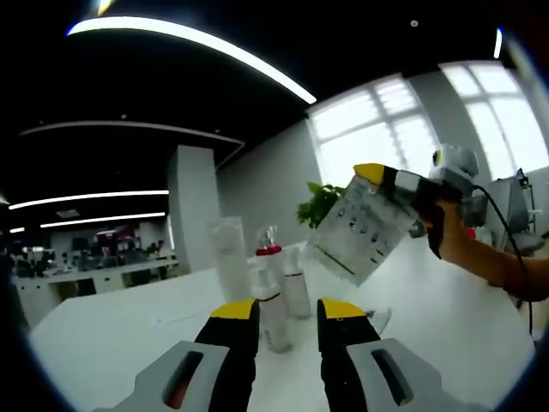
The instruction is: Arrange the skincare products in the storage area until every visible bottle or jar stands upright without overlapping.
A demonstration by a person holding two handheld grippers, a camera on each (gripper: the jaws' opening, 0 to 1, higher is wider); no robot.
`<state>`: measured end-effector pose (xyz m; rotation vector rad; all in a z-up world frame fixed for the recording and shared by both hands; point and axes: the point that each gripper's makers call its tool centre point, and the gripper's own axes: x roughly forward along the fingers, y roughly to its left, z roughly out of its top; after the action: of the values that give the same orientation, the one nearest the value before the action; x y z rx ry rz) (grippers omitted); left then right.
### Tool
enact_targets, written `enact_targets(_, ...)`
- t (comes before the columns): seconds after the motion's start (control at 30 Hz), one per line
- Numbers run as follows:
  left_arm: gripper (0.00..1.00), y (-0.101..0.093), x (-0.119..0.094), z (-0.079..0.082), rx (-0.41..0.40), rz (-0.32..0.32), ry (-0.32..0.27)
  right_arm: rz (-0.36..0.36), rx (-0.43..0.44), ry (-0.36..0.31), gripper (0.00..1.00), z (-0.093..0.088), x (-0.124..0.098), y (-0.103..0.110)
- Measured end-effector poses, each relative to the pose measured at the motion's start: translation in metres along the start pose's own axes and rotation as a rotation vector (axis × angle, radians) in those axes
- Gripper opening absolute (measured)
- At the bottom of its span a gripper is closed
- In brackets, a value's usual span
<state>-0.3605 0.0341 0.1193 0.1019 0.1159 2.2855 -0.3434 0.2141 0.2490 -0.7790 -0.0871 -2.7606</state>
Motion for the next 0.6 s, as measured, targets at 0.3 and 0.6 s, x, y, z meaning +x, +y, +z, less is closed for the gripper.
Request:
enact_targets(0.3,0.28,-0.010,-0.001,0.006,-0.031,-0.066,-0.031,0.224,0.366,0.015,0.00,0.000,0.001,0.024)
enact_targets(0.6,0.33,-0.041,0.001,0.005,-0.017,-0.201,-0.034,0.407,0.590,0.036,0.00,0.002,0.001,0.046)
